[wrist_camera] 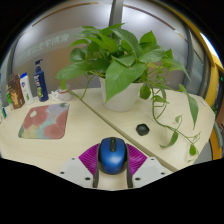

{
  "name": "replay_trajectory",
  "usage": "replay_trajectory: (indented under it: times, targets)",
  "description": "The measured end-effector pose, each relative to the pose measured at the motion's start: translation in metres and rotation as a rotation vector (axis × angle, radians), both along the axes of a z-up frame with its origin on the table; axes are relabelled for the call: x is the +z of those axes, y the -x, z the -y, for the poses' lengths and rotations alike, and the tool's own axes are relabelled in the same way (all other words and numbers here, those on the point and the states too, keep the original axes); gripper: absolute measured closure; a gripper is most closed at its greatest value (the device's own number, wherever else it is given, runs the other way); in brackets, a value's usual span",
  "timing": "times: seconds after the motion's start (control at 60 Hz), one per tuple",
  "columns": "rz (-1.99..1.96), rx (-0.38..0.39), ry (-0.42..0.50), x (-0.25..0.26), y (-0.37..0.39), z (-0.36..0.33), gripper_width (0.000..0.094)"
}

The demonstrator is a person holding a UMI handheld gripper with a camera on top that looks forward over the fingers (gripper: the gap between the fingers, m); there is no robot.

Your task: Arrange mouse

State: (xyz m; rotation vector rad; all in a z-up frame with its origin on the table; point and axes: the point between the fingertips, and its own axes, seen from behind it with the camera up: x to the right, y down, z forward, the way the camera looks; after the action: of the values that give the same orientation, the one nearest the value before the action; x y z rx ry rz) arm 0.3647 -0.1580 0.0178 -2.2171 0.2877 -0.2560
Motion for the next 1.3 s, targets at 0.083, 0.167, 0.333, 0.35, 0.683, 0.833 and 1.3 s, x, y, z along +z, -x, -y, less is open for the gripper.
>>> replay_trajectory:
  times: [0.083,0.167,0.333,0.35,0.683,0.833,1.3]
  targets:
    - [0.033,-0.007,-0.037,0.026,0.016,-0.013,0.0551]
    - [0.041,0.002,-0.071,0.052,0.041,-0.03,0.0551]
    - [0.044,0.102,-0.11,0.086,0.115,-0.076,0.0552]
    - [0.04,0.114,-0.113,0.087,0.124,-0.082,0.0553]
    - [-0.081,0.278,-0.02,0.007,0.261,-0.186,0.0554]
    - [-0.09,0.28,0.04,-0.03,0.268,-0.197,0.0459]
    - [-0.045,0.271,-0.003,0.071,0.292,-0.109,0.0079]
